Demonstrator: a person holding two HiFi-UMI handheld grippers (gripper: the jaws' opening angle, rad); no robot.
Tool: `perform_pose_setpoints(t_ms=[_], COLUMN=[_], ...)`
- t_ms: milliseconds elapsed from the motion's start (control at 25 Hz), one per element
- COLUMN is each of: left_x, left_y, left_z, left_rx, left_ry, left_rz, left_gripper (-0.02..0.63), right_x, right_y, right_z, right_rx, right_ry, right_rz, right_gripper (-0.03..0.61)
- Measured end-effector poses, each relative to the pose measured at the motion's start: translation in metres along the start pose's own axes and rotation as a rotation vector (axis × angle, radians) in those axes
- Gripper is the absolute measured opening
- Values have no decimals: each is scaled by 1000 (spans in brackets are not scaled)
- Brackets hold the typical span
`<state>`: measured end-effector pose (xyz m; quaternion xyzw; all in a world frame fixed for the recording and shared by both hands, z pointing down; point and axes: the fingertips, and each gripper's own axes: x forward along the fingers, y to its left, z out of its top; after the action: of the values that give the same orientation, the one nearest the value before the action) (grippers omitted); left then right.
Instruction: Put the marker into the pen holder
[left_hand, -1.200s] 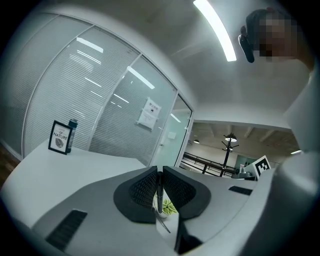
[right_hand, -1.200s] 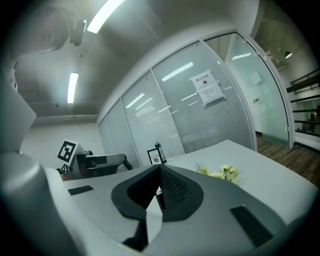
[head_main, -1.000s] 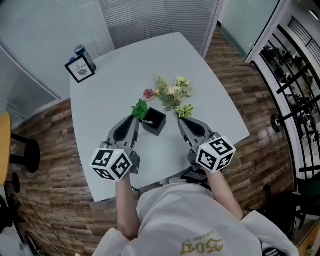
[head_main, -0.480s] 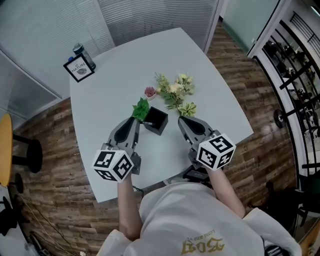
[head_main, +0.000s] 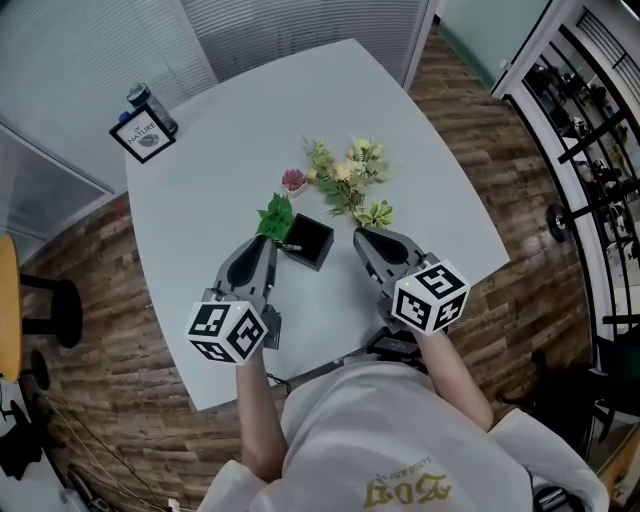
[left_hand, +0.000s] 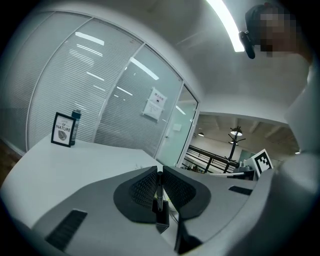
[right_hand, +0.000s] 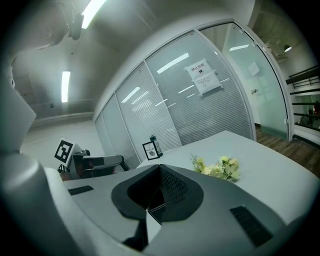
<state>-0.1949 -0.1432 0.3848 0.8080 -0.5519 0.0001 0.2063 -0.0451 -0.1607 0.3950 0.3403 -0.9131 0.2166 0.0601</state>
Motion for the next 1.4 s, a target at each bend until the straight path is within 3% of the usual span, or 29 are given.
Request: perform_pose_setpoints(t_ms=[640, 1400], left_x=[35, 77], left_y=[25, 33], left_z=[-30, -75], left_rx=[-26, 68], left_ry=[96, 270], left_rz=[18, 23], left_gripper=[41, 41], right_x=[31, 52], right_y=[-27, -55], right_z=[-17, -42], right_rx=[40, 105], right_ry=[71, 115], right_rz=[-1, -19], right_gripper=[17, 17])
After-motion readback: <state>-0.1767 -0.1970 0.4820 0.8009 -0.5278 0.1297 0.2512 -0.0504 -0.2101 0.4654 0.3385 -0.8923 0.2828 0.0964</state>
